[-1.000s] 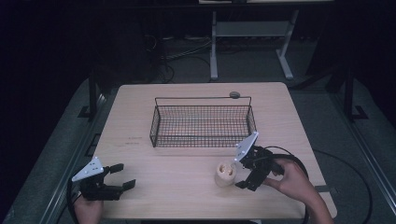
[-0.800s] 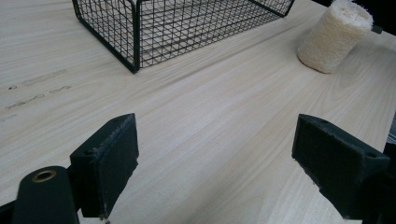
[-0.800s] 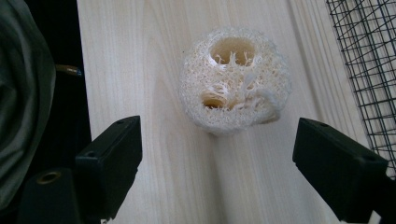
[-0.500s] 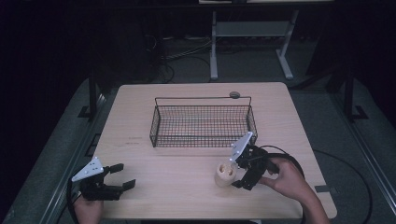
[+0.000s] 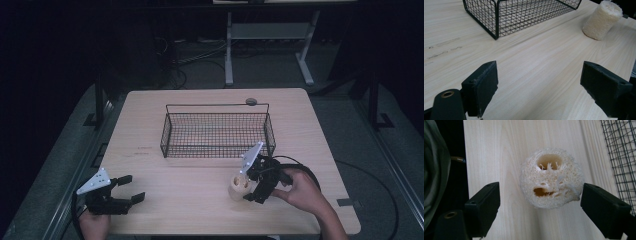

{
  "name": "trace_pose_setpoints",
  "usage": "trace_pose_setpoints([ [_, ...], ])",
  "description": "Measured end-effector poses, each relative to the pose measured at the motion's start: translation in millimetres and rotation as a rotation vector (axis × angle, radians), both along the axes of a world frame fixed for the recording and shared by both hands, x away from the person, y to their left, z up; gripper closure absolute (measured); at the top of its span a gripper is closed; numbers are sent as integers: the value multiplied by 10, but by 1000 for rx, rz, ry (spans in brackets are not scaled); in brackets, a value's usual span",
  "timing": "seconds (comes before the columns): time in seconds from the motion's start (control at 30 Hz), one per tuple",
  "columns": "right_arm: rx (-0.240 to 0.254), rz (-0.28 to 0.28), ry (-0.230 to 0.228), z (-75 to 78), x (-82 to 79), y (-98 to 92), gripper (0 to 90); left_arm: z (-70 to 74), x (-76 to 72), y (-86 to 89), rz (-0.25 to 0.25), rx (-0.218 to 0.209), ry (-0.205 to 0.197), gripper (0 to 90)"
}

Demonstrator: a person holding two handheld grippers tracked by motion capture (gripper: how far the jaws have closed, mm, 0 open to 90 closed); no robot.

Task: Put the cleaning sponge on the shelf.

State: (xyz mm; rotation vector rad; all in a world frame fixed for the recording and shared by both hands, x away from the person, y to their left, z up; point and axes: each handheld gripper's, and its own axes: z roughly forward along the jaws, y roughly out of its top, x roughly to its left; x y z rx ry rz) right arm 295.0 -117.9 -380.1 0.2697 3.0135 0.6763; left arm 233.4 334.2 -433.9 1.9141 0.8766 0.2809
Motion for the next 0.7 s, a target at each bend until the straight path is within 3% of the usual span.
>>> trace_pose_setpoints([
  [0.43,-9,1,-5,-33,41,90,157,1,-1,2,-1,0,-3,134],
  [0.7,-39,10,-12,-87,59,192,161,2,-3,6,3,-6,-2,134],
])
